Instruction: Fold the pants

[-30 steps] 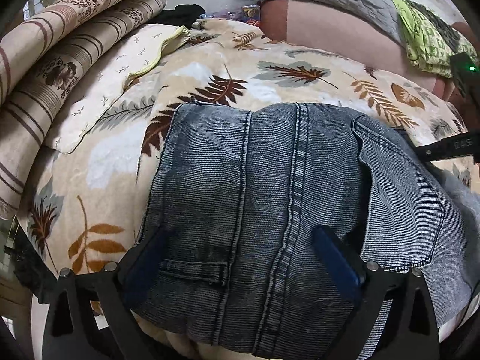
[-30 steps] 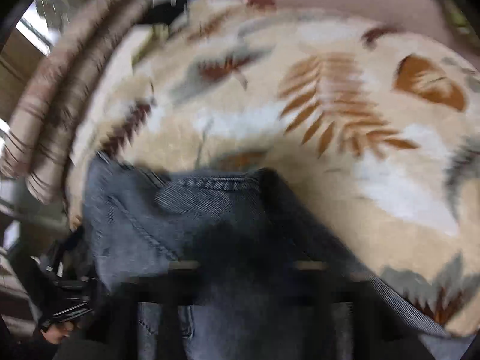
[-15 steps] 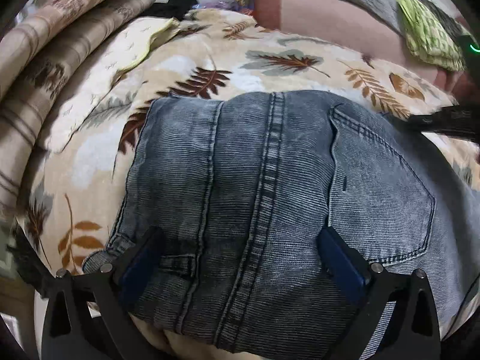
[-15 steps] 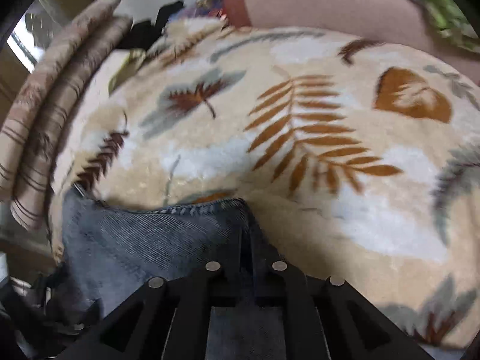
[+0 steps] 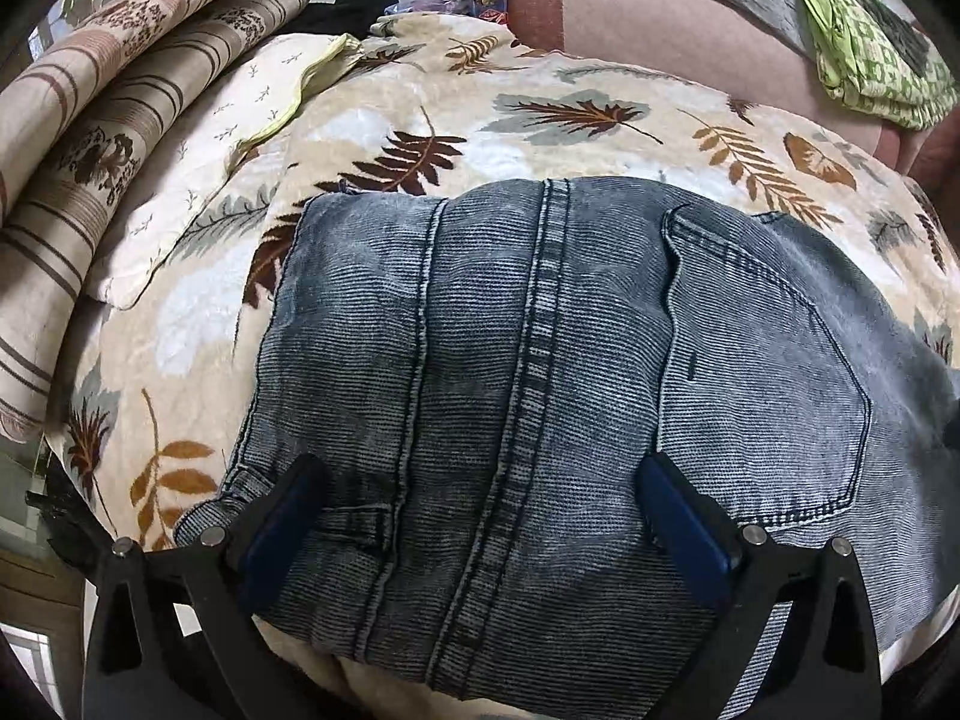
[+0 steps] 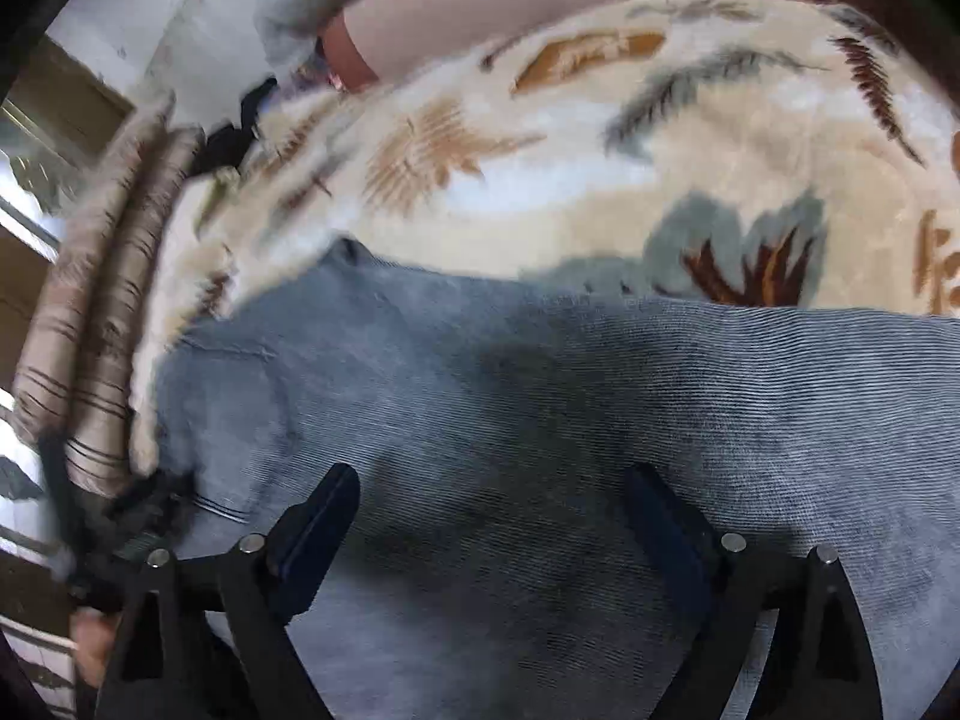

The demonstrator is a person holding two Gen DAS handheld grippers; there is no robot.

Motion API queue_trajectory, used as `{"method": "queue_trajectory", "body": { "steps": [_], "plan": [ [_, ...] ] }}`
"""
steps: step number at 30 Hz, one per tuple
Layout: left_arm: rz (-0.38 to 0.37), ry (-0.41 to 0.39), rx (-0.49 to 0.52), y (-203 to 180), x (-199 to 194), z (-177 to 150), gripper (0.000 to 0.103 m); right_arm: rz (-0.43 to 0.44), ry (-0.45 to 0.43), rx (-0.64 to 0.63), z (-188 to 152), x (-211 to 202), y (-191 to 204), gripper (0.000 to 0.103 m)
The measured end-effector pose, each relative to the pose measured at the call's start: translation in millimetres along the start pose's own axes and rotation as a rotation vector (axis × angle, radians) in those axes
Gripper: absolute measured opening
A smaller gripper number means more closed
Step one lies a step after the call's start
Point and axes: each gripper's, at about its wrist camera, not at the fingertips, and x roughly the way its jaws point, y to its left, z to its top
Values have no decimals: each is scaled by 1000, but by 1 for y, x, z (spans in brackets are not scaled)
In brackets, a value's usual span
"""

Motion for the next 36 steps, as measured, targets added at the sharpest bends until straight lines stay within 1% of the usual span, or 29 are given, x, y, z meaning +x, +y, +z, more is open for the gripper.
{"method": "queue_trajectory", "body": {
  "steps": [1, 3, 4, 5, 6, 7, 8, 9, 10, 11, 13, 16, 17, 18, 19, 20, 21, 22, 25, 27, 28, 29, 30, 31, 32, 33, 34, 35, 36],
  "plan": [
    [3, 2, -2, 0, 1, 0, 103, 39, -52, -8, 2, -16, 7, 92],
    [15, 0, 1, -1, 0, 0, 103, 81, -130, -39, -1, -39, 16, 92],
    [16, -1, -1, -2, 0, 0, 103, 102, -148, -42, -4, -42, 14, 92],
    [16, -1, -2, -1, 0, 0, 103, 104, -146, -40, -9, -38, 10, 93],
    [17, -1, -2, -1, 0, 0, 103, 83, -118, -28, -12, -27, 0, 94],
    [17, 2, -2, -1, 0, 0, 103, 19, -30, 20, -16, -6, -20, 95],
    [14, 4, -1, -1, 0, 0, 103, -13, 35, 79, -21, 10, -40, 92],
    [18, 4, 4, -2, -1, 0, 103, 28, -4, 105, -22, 8, -48, 91],
    [20, 2, 10, -2, -2, 0, 103, 51, -44, 133, -22, -7, -47, 89],
    [16, 1, 9, -1, -2, 0, 103, 46, -49, 150, -20, -16, -44, 89],
    [15, 5, 1, 0, -1, 0, 103, 66, -128, 122, -19, -44, -34, 89],
    [20, -1, 4, -1, -2, -1, 103, 97, -191, 77, -33, -67, -34, 90],
    [18, -4, 2, -1, -2, -1, 103, 81, -190, 84, -39, -68, -43, 90],
    [18, -4, 0, -1, -2, -1, 103, 34, -167, 115, -42, -62, -58, 91],
    [19, 1, 0, -1, -2, 0, 103, -49, -97, 199, -48, -48, -83, 91],
    [21, 10, 0, -2, -4, 1, 103, -9, -89, 256, -52, -45, -100, 85],
    [25, 15, 1, -1, -7, 2, 102, 54, -146, 276, -54, -56, -106, 84],
    [26, 12, 1, -1, -13, 4, 102, 71, -165, 304, -55, -69, -109, 85],
    [6, -58, 0, -2, -39, 4, 102, 24, -273, 263, -59, -115, -111, 85],
    [-22, -101, 7, -4, -53, 2, 102, 26, -309, 294, -67, -133, -127, 85],
    [-31, -122, 21, -7, -56, 0, 102, 15, -321, 323, -73, -140, -143, 85],
    [-24, -127, 42, -12, -54, -1, 102, -15, -317, 357, -78, -141, -158, 85],
    [3, -105, 76, -17, -46, -3, 102, -71, -292, 408, -82, -137, -181, 85],
    [47, -41, 117, -23, -28, -5, 103, -69, -277, 442, -80, -130, -192, 84],
    [60, 13, 131, -24, -13, -7, 103, -10, -296, 463, -81, -131, -200, 84],
    [32, 7, 101, -21, -8, -9, 103, 18, -311, 487, -81, -138, -203, 84],
    [11, -3, 59, -14, -11, -8, 103, -2, -313, 488, -77, -148, -199, 84],
    [1, 9, 43, -11, -14, -6, 103, -34, -334, 451, -73, -157, -192, 84],
    [4, 3, 41, -10, -17, -4, 103, -53, -355, 412, -69, -163, -185, 84]
  ]
}}
